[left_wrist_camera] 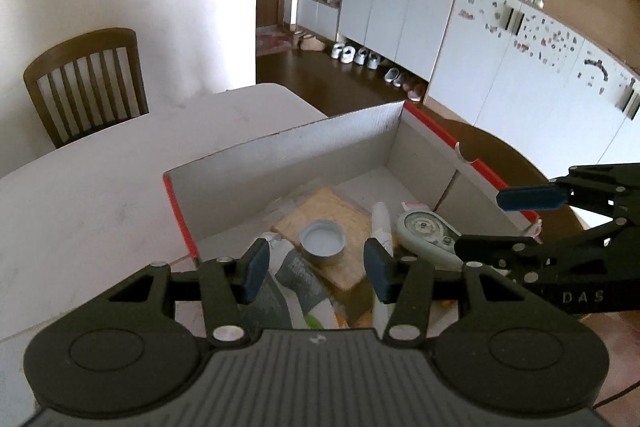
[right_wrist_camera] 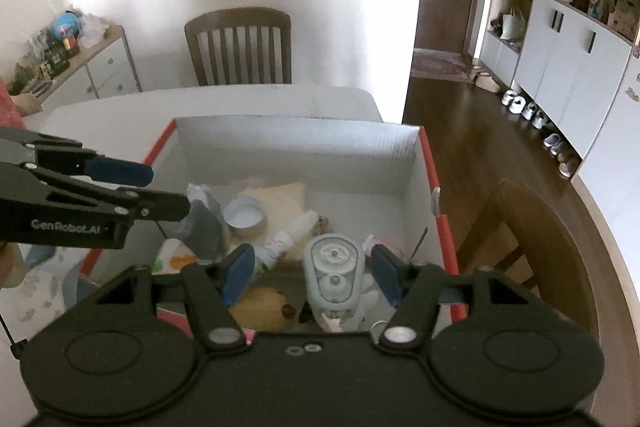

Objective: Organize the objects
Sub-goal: 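Open both tools to release the lid and tape dispenser in the box, then withdraw both open tools from the box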

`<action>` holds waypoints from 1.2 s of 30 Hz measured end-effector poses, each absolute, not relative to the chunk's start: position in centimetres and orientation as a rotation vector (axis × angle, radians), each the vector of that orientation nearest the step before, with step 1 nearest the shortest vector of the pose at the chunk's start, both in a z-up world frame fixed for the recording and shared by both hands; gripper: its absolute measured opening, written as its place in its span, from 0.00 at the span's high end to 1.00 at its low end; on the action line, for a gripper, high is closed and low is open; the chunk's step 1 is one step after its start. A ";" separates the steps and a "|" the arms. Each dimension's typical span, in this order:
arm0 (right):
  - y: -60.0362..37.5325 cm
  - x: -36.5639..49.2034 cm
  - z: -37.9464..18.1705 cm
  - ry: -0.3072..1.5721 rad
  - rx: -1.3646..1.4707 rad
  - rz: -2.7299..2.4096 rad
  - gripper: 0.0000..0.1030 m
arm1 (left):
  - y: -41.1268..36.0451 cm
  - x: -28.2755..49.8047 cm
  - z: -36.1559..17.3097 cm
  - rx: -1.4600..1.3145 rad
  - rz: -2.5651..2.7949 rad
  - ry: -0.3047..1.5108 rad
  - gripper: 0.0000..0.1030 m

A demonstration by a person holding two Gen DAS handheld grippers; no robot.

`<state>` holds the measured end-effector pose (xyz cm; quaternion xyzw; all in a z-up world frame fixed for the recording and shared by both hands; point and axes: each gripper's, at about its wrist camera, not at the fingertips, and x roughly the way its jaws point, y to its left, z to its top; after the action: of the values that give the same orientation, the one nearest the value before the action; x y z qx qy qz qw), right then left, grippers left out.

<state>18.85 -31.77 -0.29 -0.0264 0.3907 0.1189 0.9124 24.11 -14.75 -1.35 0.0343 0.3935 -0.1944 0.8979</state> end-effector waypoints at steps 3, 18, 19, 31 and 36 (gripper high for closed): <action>-31.5 18.2 0.3 0.788 -0.051 0.252 0.38 | -14.2 23.0 -0.7 0.062 -0.399 0.795 0.51; -30.6 15.1 2.3 0.727 -0.010 0.238 0.27 | -12.0 18.5 0.7 0.044 -0.387 0.743 0.51; -30.5 15.0 2.3 0.726 -0.008 0.236 0.26 | -11.8 18.4 0.8 0.045 -0.386 0.743 0.51; -30.3 12.7 3.1 0.682 0.015 0.236 0.07 | -11.3 16.6 0.9 0.079 -0.367 0.714 0.23; -30.2 12.0 3.7 0.647 0.017 0.232 0.00 | -11.1 15.9 1.2 0.085 -0.352 0.698 0.20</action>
<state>12.01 -30.17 3.70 0.0084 0.3173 0.1139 0.9414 15.93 -11.15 1.20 0.0413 0.3402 -0.1715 0.9237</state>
